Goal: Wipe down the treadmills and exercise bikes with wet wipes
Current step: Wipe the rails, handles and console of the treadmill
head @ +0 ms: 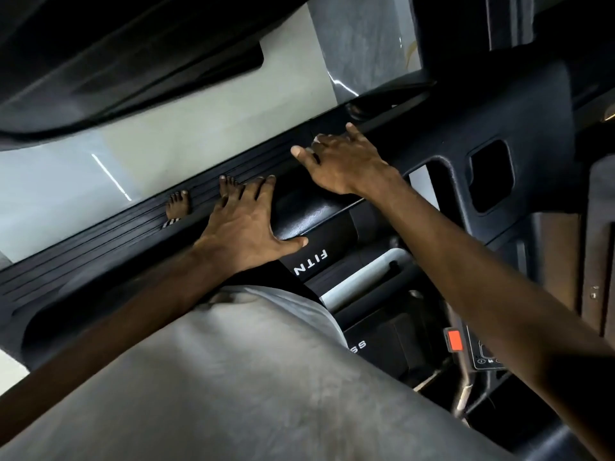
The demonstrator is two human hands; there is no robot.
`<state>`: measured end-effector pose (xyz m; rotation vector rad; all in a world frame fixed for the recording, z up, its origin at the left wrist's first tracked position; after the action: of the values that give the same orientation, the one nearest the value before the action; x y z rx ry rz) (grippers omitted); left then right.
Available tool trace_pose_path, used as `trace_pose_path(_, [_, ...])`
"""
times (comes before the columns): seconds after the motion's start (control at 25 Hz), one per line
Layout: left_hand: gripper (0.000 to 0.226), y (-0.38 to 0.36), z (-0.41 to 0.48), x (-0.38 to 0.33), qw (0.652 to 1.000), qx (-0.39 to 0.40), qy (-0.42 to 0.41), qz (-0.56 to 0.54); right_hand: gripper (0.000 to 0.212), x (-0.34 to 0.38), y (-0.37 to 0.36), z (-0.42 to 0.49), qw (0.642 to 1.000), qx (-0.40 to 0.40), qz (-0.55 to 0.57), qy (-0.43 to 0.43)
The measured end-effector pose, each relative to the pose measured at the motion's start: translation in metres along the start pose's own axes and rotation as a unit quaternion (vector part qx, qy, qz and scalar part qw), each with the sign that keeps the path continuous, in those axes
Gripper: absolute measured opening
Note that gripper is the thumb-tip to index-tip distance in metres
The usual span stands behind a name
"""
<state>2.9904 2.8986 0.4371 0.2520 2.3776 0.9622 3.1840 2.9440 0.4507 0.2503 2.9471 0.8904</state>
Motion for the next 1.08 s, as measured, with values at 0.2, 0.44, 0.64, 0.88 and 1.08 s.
trace_pose_path(0.2, [0.122, -0.003, 0.004, -0.003, 1.0, -0.002, -0.012, -0.003, 0.072, -0.024, -0.014, -0.038, 0.988, -0.139, 0.063, -0.028])
trace_pose_path(0.44, [0.112, 0.0, 0.01, -0.023, 0.998, -0.046, -0.048, 0.008, 0.071, -0.049, -0.081, -0.103, 0.896, -0.33, 0.26, -0.143])
trace_pose_path(0.64, [0.107, -0.001, 0.009, -0.028, 0.997, -0.064, -0.037, -0.001, 0.071, -0.025, -0.103, -0.113, 0.875, -0.365, 0.295, -0.12])
trace_pose_path(0.88, [0.103, -0.002, 0.007, -0.026, 0.996, -0.078, -0.041, 0.004, 0.073, -0.008, -0.113, -0.113, 0.845, -0.397, 0.325, -0.149])
trace_pose_path(1.08, [0.1, 0.002, 0.003, -0.029, 0.995, -0.085, -0.046, 0.003, 0.076, -0.032, -0.12, -0.12, 0.824, -0.4, 0.342, -0.211])
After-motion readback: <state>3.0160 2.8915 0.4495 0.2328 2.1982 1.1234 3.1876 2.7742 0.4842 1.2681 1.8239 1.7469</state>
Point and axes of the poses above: each hand's wrist, its own z-axis towards the middle knuckle, its own y-axis out of the back of the hand, x = y × z, the point moved 3 cm from there along z, towards the middle knuckle, and after that the axes turned 12 degrees about z, right-handed, at the moved point
